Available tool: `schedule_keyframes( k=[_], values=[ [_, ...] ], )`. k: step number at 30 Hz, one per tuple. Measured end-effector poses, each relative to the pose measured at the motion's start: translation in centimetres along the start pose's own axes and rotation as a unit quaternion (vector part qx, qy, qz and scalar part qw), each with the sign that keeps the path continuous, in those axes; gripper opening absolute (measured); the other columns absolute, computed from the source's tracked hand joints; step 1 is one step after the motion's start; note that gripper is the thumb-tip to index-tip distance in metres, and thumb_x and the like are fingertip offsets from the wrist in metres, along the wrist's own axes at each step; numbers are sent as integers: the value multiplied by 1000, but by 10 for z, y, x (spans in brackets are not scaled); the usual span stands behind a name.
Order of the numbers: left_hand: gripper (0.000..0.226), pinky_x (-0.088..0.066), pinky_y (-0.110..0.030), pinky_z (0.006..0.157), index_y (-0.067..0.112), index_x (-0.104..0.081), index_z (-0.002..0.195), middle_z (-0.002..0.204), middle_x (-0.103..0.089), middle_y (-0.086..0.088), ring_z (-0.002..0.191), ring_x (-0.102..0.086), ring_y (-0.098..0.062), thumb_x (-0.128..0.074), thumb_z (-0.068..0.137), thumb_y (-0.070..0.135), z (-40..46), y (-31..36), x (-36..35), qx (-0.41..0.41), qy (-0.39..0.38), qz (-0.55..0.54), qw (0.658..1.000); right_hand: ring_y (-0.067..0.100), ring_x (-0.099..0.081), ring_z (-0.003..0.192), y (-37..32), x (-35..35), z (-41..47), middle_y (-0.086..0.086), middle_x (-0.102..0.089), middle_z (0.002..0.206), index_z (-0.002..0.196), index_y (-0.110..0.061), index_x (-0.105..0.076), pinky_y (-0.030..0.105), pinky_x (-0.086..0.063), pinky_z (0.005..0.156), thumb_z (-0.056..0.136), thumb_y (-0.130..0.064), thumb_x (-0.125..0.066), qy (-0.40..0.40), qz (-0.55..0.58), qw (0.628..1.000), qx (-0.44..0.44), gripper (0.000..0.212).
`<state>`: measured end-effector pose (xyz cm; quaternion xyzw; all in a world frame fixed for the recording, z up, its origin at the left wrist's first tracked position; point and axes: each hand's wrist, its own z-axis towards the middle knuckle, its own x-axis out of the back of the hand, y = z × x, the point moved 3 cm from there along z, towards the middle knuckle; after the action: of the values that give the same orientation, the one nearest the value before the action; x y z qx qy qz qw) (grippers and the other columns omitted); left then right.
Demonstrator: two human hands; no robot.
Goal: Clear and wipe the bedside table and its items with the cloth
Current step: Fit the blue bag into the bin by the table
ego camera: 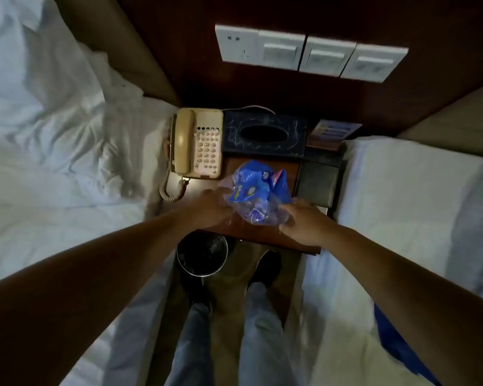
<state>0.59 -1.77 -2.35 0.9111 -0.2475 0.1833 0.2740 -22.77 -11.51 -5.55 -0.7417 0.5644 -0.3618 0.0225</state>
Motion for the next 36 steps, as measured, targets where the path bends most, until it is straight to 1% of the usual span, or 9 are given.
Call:
schedule_keyframes(
  k=[6,8,12,15,18,21,24,30,36],
  values=[
    [27,-53,-53,103,40,-69,106,127,-69,-11,114,-67,-30,-69,81,30,64,-37,-35,20,-35,-148,988,32,-23,151,6,-18,37,8,-8,168,161,-29,-20,39,-30,117,99,-47,-54,-27,-15,999,-16,73],
    [35,-56,-50,100,33,-72,115,121,-72,-3,111,-69,-24,-64,81,35,71,-37,-39,15,-45,-144,988,33,-23,151,8,-24,45,8,-10,168,161,-30,-20,41,-31,118,98,-52,-52,-41,-14,999,-25,74],
    [26,-54,-35,90,16,-71,118,115,-72,-8,108,-68,-25,-66,95,27,56,-27,-38,44,-31,-163,985,29,-50,131,6,-34,50,8,-43,149,152,-21,-36,45,-48,103,96,-46,-55,-22,-20,999,-27,64],
    [22,-55,-41,95,18,-72,112,109,-73,-7,103,-69,-25,-67,94,30,39,-39,-43,51,-34,-176,982,27,-56,124,-12,-39,39,8,-49,144,148,-18,-42,40,-50,99,99,-37,-55,-20,-49,998,-23,54],
    [14,-52,-32,82,17,-73,104,93,-72,0,90,-69,-20,-67,96,26,14,-62,-44,54,-24,-198,978,22,-59,114,-38,-48,28,5,-57,134,140,-18,-50,34,-49,92,100,-34,-54,-35,-66,997,-11,43],
    [21,-45,-28,79,13,-74,112,96,-69,-2,92,-66,-20,-66,97,24,-18,-103,-42,72,-20,-174,982,15,-61,91,-77,-70,17,-1,-63,109,113,-22,-60,33,-51,79,98,-36,-52,-55,-66,996,-1,22],
    [27,-51,-36,94,10,-72,119,115,-70,-10,109,-66,-27,-68,96,25,-52,-158,-41,107,-7,-178,978,15,-59,78,-115,-105,17,-3,-61,88,87,-23,-57,42,-55,78,84,-53,-38,-78,-80,994,17,35],
    [45,-40,-41,114,23,-60,140,138,-63,-9,128,-57,-28,-59,100,43,-92,-259,-64,167,-14,-147,975,19,-61,83,-166,-190,42,1,-64,89,74,-25,-51,39,-53,78,73,-57,-29,-149,-94,984,17,39],
    [31,-46,-32,90,7,-70,119,111,-67,-12,107,-65,-27,-61,102,32,-63,-316,-134,175,1,-243,954,21,-54,94,-156,-251,84,9,-58,110,96,-12,-59,26,-34,76,99,-27,-55,-153,-117,981,8,16]
  ],
)
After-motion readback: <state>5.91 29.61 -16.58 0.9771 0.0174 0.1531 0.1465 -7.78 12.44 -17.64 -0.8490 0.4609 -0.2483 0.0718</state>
